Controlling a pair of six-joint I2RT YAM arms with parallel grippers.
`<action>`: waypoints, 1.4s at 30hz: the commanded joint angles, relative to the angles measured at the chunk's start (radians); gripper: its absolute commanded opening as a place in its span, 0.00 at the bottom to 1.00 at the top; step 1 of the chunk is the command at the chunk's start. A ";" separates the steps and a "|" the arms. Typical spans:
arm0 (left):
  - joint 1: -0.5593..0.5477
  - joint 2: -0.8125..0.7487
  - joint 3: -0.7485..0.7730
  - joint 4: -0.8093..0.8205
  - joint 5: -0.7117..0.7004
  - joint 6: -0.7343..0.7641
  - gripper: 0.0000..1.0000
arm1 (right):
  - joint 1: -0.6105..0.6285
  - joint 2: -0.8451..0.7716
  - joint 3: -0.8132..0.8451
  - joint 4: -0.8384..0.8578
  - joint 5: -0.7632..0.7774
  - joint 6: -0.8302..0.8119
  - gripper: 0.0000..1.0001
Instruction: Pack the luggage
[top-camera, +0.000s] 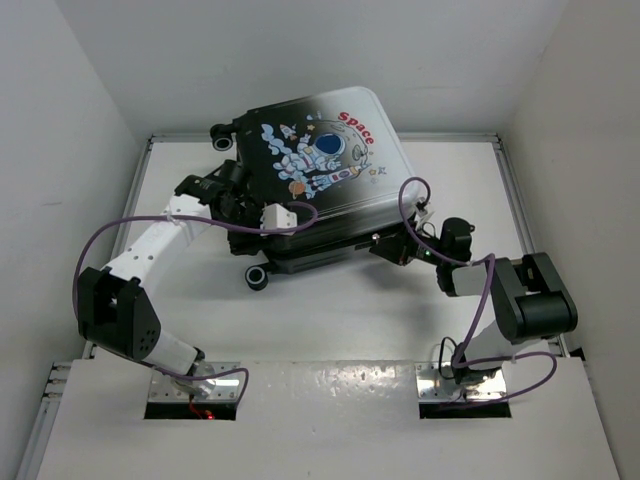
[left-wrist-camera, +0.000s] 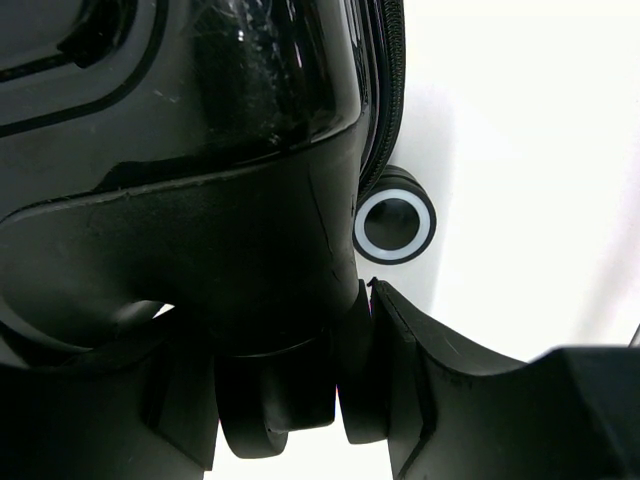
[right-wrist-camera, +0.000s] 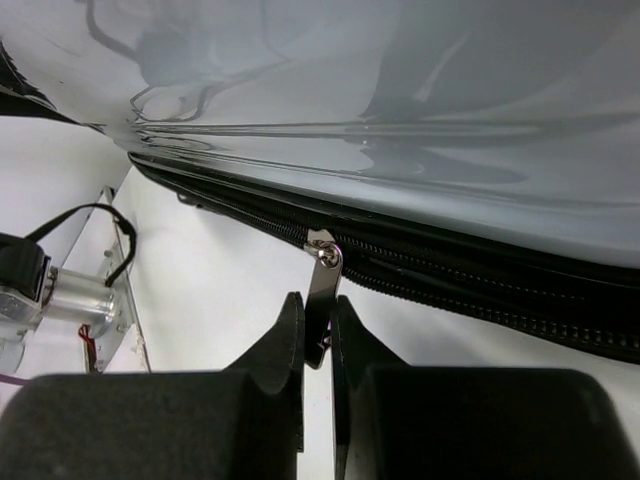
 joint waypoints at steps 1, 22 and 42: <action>0.035 0.041 -0.035 -0.035 -0.090 0.013 0.00 | 0.030 -0.037 0.044 0.027 -0.049 -0.021 0.00; 0.370 0.096 -0.099 0.001 -0.265 0.244 0.00 | -0.035 -0.378 -0.096 -0.306 0.741 -0.753 0.00; 0.457 0.291 -0.009 0.155 -0.337 0.329 0.00 | -0.250 -0.265 0.014 -0.194 0.795 -0.923 0.00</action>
